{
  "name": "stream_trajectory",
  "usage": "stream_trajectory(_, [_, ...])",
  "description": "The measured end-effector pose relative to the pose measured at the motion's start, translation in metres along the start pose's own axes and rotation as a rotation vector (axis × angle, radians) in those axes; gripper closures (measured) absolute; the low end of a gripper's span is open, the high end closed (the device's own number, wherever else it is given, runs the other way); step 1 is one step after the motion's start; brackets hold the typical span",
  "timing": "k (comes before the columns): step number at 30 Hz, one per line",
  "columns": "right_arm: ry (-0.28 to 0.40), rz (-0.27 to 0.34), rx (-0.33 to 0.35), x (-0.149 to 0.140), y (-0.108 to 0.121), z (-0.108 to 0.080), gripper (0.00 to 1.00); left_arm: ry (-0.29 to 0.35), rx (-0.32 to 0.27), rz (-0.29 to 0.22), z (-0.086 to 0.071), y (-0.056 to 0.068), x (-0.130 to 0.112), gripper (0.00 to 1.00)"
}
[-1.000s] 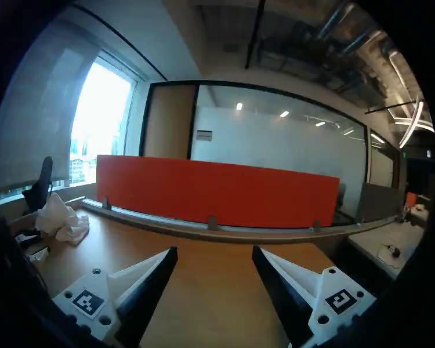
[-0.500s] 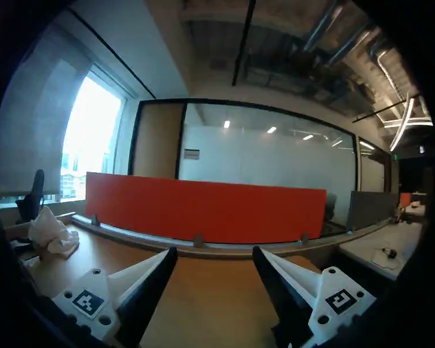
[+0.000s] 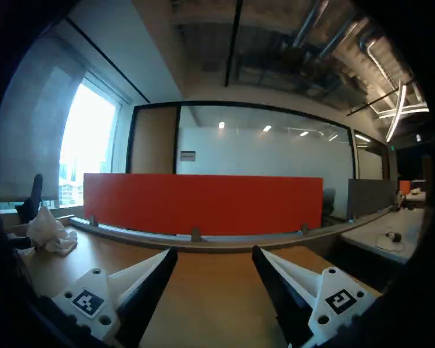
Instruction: Fold towel
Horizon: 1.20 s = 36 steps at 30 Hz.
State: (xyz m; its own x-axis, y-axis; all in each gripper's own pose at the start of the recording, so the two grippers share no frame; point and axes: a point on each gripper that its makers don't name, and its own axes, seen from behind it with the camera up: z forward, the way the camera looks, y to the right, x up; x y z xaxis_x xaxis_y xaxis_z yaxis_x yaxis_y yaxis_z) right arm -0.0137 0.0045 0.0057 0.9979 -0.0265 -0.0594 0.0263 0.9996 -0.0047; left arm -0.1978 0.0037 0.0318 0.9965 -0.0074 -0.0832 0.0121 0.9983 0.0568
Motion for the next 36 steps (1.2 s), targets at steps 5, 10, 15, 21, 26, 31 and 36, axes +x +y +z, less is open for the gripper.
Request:
stream_trajectory(5, [-0.005,0.03,-0.001,-0.029,0.006,-0.002,0.0,0.0,0.0,0.0,-0.001,0.0,0.0,0.05])
stream_trajectory(10, [-0.012,0.065,0.003,-0.055,0.013,-0.003,0.0,0.0,0.0,0.0,-0.001,0.0,0.0,0.05])
stream_trajectory(15, [-0.017,0.085,0.007,-0.077,0.019,-0.003,0.0,0.0,0.001,-0.001,-0.002,0.0,0.0,0.05])
stream_trajectory(21, [-0.025,0.094,-0.007,-0.097,0.026,-0.003,0.0,0.0,0.001,0.0,-0.002,0.001,0.0,0.05])
stream_trajectory(26, [-0.027,0.101,-0.006,-0.107,0.027,-0.001,0.01,0.0,0.001,0.0,-0.002,0.0,0.0,0.05])
stream_trajectory(31, [-0.036,0.102,-0.002,-0.112,0.025,-0.001,0.01,0.0,0.001,0.0,-0.003,0.0,0.0,0.05])
stream_trajectory(36, [-0.037,0.083,-0.002,-0.115,0.022,-0.002,0.01,0.0,0.001,0.0,-0.003,0.0,0.0,0.05])
